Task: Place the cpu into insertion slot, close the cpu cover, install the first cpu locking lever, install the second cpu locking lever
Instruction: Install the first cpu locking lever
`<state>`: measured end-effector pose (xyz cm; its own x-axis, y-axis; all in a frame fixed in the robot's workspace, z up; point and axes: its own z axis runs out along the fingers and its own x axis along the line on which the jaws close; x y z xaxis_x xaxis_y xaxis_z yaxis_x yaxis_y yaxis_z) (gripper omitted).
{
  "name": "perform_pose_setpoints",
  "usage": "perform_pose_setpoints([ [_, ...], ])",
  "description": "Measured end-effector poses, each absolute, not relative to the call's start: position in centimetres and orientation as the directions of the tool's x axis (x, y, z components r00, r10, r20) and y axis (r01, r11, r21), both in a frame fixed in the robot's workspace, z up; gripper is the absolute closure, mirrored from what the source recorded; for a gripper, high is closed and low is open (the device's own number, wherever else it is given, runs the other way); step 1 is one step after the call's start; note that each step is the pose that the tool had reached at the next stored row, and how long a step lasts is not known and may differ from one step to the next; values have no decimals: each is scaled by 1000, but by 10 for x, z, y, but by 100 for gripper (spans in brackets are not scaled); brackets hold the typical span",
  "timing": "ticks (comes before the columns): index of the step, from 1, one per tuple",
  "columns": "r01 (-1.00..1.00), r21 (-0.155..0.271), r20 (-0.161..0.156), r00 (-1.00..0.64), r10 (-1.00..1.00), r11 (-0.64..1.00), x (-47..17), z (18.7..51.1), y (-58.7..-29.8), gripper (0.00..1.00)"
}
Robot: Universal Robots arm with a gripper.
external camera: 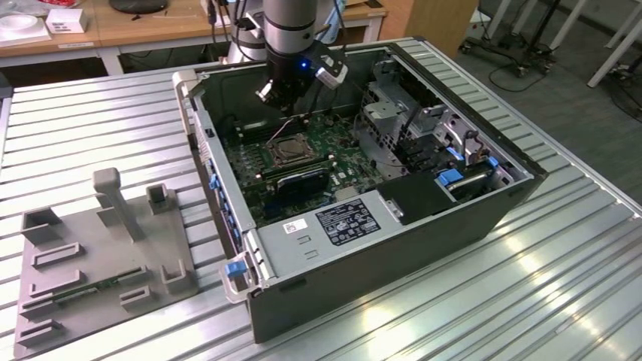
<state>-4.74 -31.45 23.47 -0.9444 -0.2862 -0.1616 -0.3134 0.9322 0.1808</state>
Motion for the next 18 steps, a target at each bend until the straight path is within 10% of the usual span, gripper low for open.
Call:
perform_pose_setpoints([
  [18, -344, 179, -161, -934, -318, 922, -47, 241, -315, 89],
])
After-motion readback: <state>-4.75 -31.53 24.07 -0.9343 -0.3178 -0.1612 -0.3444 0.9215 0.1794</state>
